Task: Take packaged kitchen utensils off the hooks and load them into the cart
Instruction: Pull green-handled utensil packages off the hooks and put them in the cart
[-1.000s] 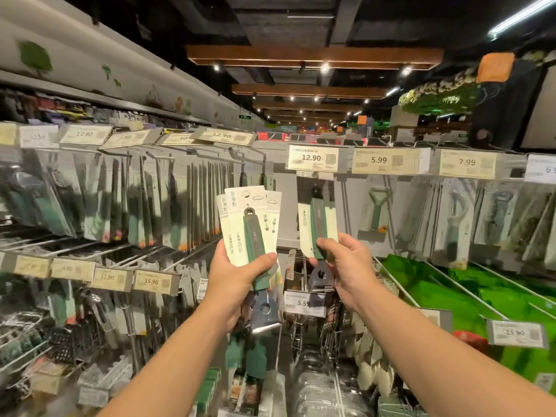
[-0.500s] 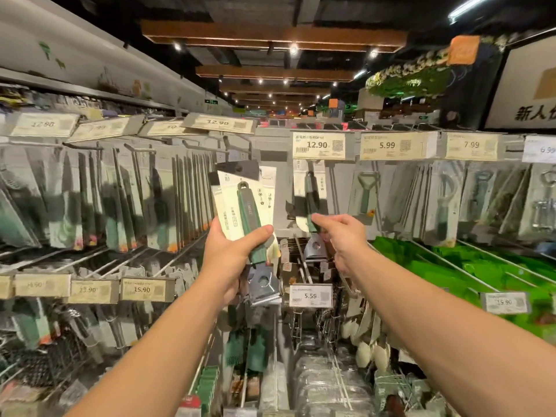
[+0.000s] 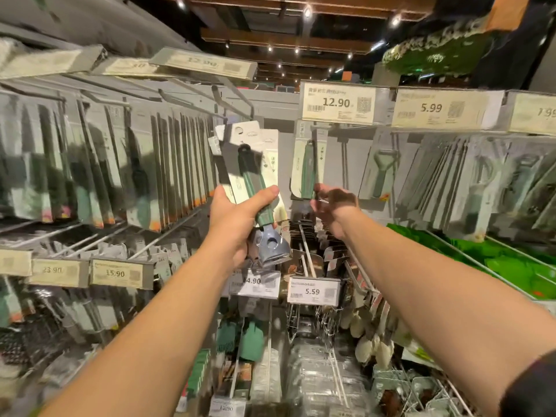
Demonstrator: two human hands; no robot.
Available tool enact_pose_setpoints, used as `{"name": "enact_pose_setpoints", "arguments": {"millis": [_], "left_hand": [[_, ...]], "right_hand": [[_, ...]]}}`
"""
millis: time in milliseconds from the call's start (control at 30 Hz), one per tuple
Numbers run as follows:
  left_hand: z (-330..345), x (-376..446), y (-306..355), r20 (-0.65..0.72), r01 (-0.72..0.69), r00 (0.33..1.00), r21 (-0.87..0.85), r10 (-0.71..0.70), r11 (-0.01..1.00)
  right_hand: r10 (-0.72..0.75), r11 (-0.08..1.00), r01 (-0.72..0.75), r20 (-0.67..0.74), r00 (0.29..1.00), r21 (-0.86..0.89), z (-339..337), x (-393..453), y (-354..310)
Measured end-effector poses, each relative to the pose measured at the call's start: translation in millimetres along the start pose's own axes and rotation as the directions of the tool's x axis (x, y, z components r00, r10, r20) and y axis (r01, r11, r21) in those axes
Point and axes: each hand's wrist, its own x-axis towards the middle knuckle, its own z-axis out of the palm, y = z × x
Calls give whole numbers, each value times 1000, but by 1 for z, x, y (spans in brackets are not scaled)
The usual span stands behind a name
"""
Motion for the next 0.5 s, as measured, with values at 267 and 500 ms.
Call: {"name": "enact_pose_setpoints", "arguments": {"millis": [267,500], "left_hand": [[7,12,-10,-20,79,997,-57,-80,995],[17,7,-14,-13,71,997,-60,-72,996]], "right_hand": [[-52,995,61,111,993,-82,-7,42,-7],[-279,911,327,208,937,-250,-4,-6,-6]]}}
